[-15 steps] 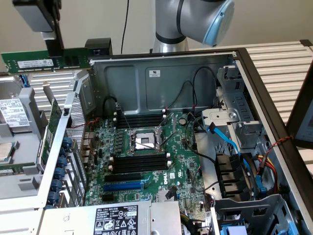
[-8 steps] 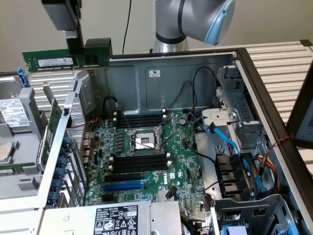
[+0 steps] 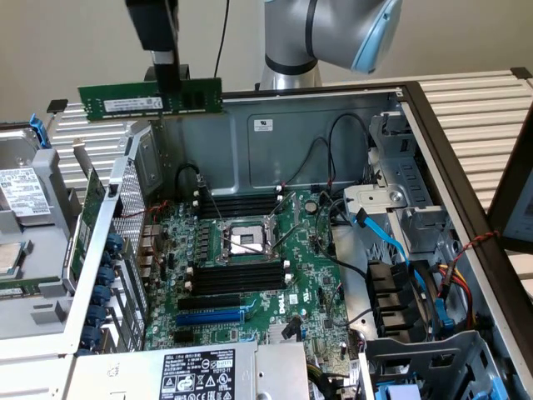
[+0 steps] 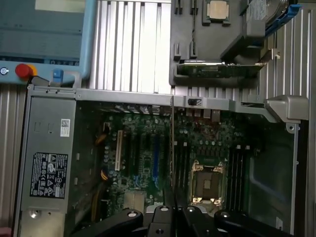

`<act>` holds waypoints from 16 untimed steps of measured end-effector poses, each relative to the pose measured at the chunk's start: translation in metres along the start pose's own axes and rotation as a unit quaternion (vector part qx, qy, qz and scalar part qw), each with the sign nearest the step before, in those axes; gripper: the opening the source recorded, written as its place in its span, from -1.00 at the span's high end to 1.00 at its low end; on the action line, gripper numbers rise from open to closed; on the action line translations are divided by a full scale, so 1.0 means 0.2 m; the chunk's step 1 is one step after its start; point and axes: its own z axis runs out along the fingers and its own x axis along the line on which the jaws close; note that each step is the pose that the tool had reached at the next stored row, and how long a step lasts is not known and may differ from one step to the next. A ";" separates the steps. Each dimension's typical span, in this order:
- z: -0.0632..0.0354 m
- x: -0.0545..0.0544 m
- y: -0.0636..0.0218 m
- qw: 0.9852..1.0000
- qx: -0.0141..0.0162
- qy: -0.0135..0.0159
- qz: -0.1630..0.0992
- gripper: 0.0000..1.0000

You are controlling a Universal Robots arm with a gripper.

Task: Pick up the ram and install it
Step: 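Pick up the ram and move it above insertion slot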

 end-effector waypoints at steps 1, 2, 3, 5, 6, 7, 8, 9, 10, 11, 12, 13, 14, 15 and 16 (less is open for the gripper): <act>-0.001 0.00 -0.022 1.000 0.000 -0.001 0.000 0.76; -0.001 0.00 -0.042 1.000 0.000 -0.002 0.000 0.76; 0.001 0.00 -0.058 1.000 0.000 -0.004 0.000 0.76; 0.008 -0.01 -0.077 1.000 0.000 -0.007 0.000 0.76; 0.013 -0.02 -0.084 1.000 0.000 -0.007 0.000 0.76; 0.017 -0.03 -0.091 1.000 0.000 -0.007 0.000 0.76; 0.021 -0.04 -0.097 1.000 0.000 -0.007 0.000 0.76; 0.023 -0.05 -0.104 1.000 0.001 -0.007 0.000 0.76; 0.027 -0.07 -0.111 1.000 0.001 -0.007 0.000 0.76; 0.031 -0.09 -0.119 1.000 0.001 -0.007 0.000 0.76; 0.035 -0.11 -0.128 1.000 0.001 -0.007 0.000 0.76; 0.039 -0.13 -0.138 1.000 0.001 -0.007 0.000 0.76; 0.042 -0.15 -0.148 1.000 0.001 -0.006 0.000 0.76; 0.045 -0.16 -0.160 1.000 0.001 -0.006 0.000 0.76; 0.048 -0.17 -0.173 1.000 0.001 -0.005 0.000 0.76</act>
